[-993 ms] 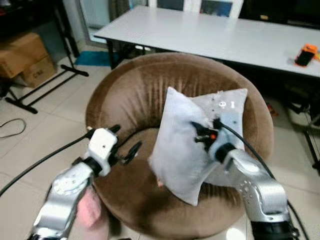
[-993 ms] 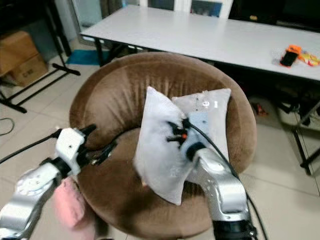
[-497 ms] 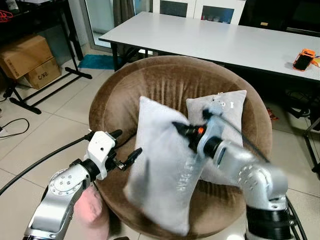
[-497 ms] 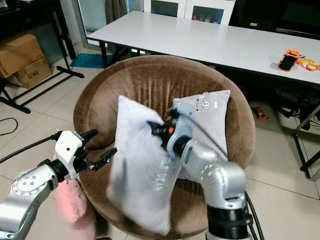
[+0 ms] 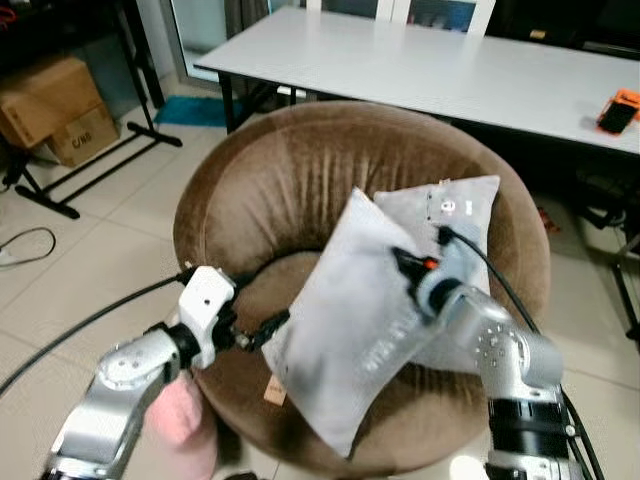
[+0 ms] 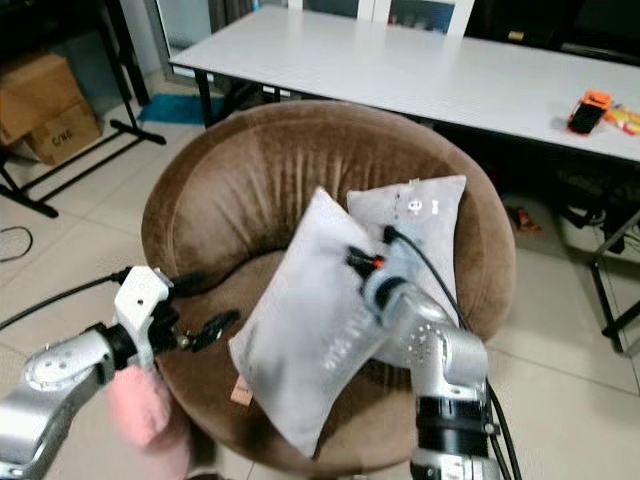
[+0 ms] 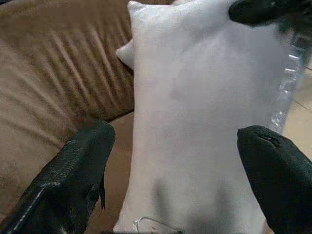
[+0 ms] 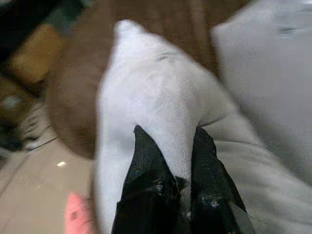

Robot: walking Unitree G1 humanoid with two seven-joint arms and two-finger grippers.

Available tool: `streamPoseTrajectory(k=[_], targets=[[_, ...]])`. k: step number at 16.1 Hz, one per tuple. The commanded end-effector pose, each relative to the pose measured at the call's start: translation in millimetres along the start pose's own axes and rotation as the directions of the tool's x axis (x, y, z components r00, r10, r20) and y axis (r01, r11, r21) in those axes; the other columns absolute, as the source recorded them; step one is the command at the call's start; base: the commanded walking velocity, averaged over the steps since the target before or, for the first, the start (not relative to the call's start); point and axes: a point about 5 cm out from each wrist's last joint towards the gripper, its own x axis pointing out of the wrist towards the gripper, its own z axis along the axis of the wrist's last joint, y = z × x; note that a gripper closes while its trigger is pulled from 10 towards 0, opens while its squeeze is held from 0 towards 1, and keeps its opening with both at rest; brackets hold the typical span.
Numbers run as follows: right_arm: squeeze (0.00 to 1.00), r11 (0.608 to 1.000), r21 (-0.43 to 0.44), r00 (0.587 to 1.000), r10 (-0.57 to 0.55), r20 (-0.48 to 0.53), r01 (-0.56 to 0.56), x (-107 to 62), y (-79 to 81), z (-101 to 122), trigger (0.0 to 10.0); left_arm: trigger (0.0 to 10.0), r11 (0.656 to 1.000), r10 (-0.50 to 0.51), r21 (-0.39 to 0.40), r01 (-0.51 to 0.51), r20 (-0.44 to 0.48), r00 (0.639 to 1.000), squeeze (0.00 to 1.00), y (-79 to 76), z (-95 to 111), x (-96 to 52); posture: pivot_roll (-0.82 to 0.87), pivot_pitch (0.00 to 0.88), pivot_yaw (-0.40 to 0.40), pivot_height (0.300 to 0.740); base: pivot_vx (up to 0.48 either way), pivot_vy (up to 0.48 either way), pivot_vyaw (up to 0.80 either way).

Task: Move the pillow to the sofa from floor

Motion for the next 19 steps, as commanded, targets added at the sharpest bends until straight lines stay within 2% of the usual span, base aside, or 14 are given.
streamPoseTrajectory(k=[1,2,3,5,8,9,10,11,12,13,15,16,17,19], targets=[[0.00,0.998,-0.011,0.995,-0.059,0.086,0.060,5.0,-2.6,16.0,10.0,10.0,0.999,-0.044,0.006,0.044,0.005,0.999,0.18,-3.1,4.7,1.7,-0.03,0.000,-0.013,0.740,0.000,0.000,0.00],[0.00,0.997,-0.012,0.992,-0.079,0.098,0.081,6.4,-4.6,17.4,10.0,10.0,0.999,-0.048,0.004,0.048,0.003,0.999,0.18,-3.2,4.7,1.7,-0.03,0.000,-0.013,0.740,0.000,0.000,0.00],[1.00,0.998,-0.003,0.991,-0.069,0.110,0.070,8.6,-4.5,18.5,10.0,10.0,0.999,-0.052,0.002,0.052,0.002,0.999,0.18,-3.0,4.7,1.5,-0.03,0.000,-0.010,0.740,0.000,0.000,0.00],[1.00,0.999,-0.016,0.991,-0.030,0.128,0.033,10.0,-1.5,19.9,10.0,10.0,0.999,-0.053,0.005,0.053,0.001,0.999,0.18,-2.4,5.4,1.1,-0.03,0.000,-0.010,0.740,0.000,0.000,0.00],[1.00,0.999,0.030,0.974,-0.021,0.227,0.015,6.6,-4.9,32.8,10.0,10.0,1.000,0.001,0.023,-0.002,0.032,0.999,0.16,0.6,9.1,0.5,-0.03,0.000,-0.014,0.740,0.000,0.000,0.00],[1.00,1.000,-0.005,0.965,-0.019,0.262,0.021,3.2,-6.9,38.3,10.0,10.0,0.999,0.041,0.023,-0.042,0.050,0.998,0.16,1.8,10.4,0.3,-0.03,0.000,-0.011,0.740,0.000,0.000,0.00],[1.00,0.998,-0.056,0.950,-0.009,0.312,0.028,-2.7,-7.1,45.5,10.0,10.0,0.991,0.128,0.027,-0.130,0.084,0.988,0.15,5.4,13.2,1.1,-0.03,0.000,-0.011,0.740,0.000,0.000,0.00],[0.87,0.993,-0.102,0.933,-0.025,0.360,0.066,-8.8,-9.1,50.0,10.0,10.0,0.978,0.202,0.022,-0.206,0.107,0.974,0.15,8.4,15.2,2.5,-0.03,0.000,-0.012,0.740,0.000,0.000,0.00],[0.00,0.982,-0.156,0.923,-0.037,0.383,0.104,-15.7,-10.2,49.3,10.0,10.0,0.964,0.262,0.007,-0.265,0.125,0.957,0.14,10.0,16.7,4.2,-0.03,0.000,-0.015,0.740,0.000,0.000,0.00],[0.00,0.983,-0.164,0.925,-0.009,0.379,0.077,-18.3,-8.0,47.0,10.0,10.0,0.956,0.288,0.007,-0.292,0.132,0.948,0.15,11.0,17.5,4.5,-0.03,0.000,-0.015,0.740,0.000,0.000,0.00],[0.00,0.965,-0.254,0.926,0.153,0.346,-0.065,-36.6,9.2,28.0,10.0,10.0,0.932,0.361,-0.021,-0.363,0.167,0.918,0.15,10.7,20.1,2.3,-0.03,0.000,-0.018,0.740,0.000,0.000,0.00],[0.00,0.965,-0.246,0.925,0.172,0.340,-0.090,-39.1,11.4,24.5,10.0,10.0,0.929,0.367,-0.026,-0.368,0.167,0.915,0.15,10.6,19.8,2.0,-0.03,0.000,-0.018,0.740,0.000,0.000,0.00],[0.00,0.948,-0.298,0.936,0.203,0.286,-0.115,-45.0,15.1,4.8,10.0,10.0,0.924,0.380,-0.030,-0.380,0.170,0.909,0.15,10.3,18.9,1.5,-0.03,0.000,-0.021,0.740,0.000,0.000,0.00],[0.00,0.940,-0.321,0.942,0.204,0.266,-0.113,-46.5,15.4,-4.3,10.0,10.0,0.922,0.384,-0.027,-0.385,0.172,0.907,0.15,9.7,19.1,1.7,-0.03,0.000,-0.018,0.740,0.000,0.124,0.40]])
